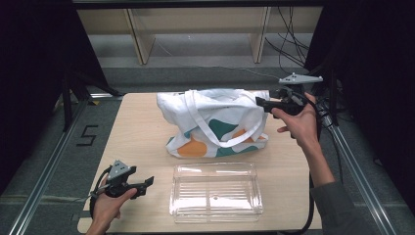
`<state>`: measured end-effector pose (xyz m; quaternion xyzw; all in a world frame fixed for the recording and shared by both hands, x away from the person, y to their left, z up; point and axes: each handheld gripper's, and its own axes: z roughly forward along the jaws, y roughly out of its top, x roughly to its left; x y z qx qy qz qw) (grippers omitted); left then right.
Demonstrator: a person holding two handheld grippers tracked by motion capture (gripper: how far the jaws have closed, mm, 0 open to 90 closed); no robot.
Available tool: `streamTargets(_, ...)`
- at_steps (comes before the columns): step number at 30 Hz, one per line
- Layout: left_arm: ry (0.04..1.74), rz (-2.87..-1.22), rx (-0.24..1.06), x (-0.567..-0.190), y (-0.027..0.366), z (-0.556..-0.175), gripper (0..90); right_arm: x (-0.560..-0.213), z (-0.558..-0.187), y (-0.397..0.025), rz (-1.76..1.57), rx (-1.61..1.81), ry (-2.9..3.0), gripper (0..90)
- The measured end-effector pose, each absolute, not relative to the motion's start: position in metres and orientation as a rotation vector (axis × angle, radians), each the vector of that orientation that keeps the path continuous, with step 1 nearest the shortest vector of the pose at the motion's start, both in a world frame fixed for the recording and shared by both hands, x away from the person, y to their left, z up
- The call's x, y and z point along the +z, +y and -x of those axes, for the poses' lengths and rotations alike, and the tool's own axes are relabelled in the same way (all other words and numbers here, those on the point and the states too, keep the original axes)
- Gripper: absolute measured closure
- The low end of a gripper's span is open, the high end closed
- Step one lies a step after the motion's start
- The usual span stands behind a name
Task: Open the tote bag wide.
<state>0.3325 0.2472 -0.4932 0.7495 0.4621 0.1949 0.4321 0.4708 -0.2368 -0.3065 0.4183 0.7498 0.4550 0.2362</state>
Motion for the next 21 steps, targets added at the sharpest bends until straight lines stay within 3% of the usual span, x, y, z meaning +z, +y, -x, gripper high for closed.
streamTargets(18, 1.143, -1.874, 0.484, -0.493, 0.248, -0.332, 20.0, -0.313, -0.511, -0.207, -1.283, 1.240, 2.146, 45.6)
streamTargets(19, 1.143, -1.872, 0.483, -0.493, 0.248, -0.333, 20.0, -0.314, -0.513, -0.206, -1.280, 1.241, 2.161, 47.3)
streamTargets(20, 1.143, -1.863, 0.489, -0.493, 0.248, -0.332, 20.0, -0.313, -0.513, -0.205, -1.254, 1.259, 2.176, 59.7)
streamTargets(21, 1.138, -1.862, 0.496, -0.493, 0.247, -0.332, 20.2, -0.313, -0.513, -0.204, -1.241, 1.267, 2.191, 64.4)
